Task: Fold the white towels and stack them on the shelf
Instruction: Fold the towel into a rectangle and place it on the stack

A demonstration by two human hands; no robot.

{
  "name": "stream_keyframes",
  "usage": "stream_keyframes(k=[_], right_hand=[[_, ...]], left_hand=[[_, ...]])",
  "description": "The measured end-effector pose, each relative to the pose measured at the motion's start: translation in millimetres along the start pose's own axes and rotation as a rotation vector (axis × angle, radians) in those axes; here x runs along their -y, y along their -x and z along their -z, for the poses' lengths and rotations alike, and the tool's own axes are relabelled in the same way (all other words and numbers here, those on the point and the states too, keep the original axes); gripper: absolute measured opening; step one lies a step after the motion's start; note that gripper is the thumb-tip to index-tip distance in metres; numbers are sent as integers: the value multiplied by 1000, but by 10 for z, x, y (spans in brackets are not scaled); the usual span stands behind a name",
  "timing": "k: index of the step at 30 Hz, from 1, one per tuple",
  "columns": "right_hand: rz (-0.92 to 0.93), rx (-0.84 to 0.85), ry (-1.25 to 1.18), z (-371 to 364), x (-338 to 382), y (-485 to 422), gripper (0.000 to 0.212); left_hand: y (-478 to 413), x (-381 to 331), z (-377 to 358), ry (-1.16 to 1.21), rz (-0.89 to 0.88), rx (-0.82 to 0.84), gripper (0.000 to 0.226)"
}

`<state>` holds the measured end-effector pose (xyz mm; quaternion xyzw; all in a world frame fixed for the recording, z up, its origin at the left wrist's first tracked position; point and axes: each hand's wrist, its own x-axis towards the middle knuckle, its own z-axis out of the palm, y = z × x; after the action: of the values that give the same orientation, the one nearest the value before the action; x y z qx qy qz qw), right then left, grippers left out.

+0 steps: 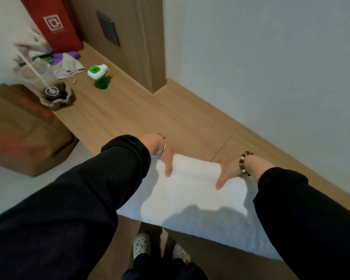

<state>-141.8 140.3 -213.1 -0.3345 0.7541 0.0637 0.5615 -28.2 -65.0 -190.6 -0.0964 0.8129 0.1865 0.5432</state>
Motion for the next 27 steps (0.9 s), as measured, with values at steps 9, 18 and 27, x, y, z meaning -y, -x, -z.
stream_keyframes(k=[9,18,27], right_hand=[[66,-177,289,250,736,76,58],[330,-477,508,500,2639,175,40],[635,-553,737,158,5264,210,48]], left_hand=[[515,634,-317,183,53,-282,64],[1805,1882,-719,60,187,-687,40],[3258,3635,-1812,197,505,-867,33]])
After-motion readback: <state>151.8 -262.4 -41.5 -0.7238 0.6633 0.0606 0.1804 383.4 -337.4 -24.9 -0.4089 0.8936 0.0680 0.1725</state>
